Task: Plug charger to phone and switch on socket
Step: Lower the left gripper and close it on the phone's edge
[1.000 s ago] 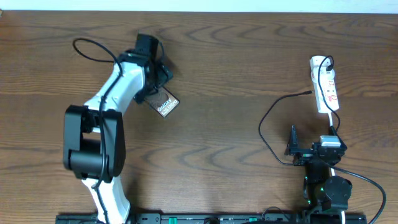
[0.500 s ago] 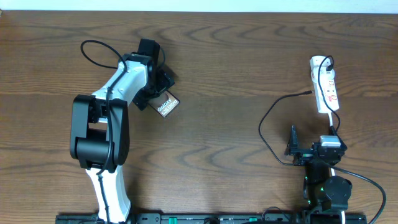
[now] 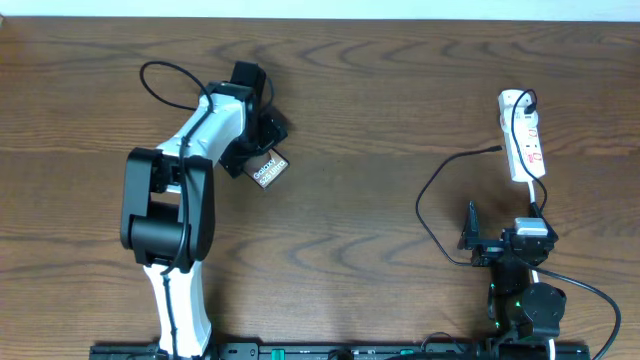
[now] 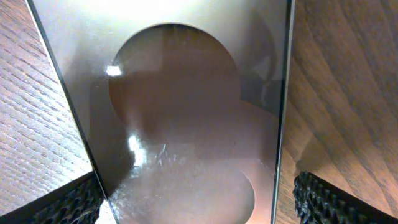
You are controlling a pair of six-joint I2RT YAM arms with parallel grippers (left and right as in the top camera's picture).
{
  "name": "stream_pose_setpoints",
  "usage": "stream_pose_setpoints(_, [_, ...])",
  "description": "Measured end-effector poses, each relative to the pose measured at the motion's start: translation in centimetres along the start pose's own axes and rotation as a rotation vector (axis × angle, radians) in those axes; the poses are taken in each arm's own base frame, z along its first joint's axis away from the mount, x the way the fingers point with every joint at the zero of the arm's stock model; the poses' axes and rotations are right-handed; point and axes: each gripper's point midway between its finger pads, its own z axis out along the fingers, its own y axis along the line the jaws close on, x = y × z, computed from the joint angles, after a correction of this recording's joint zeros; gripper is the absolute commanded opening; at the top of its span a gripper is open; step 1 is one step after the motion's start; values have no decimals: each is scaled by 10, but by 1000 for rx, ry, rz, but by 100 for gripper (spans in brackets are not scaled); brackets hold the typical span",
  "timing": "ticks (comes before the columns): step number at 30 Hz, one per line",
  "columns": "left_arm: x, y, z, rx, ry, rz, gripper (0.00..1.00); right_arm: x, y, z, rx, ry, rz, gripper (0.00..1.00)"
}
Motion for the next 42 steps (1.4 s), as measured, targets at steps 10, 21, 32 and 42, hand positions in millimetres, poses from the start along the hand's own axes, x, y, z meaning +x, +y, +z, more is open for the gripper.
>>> stream_pose_setpoints(10, [-1,7,2,-43,-2,-1,98,0,0,0,0,0,0,99])
stream_pose_setpoints(21, [-8,16,3,-63,-2,-23,98,0,0,0,0,0,0,99])
stream_pose_setpoints(32, [-7,17,7,-71,17,-27,98,0,0,0,0,0,0,99])
stream_pose_setpoints(42, [-9,16,8,-68,8,-32,82,0,0,0,0,0,0,99])
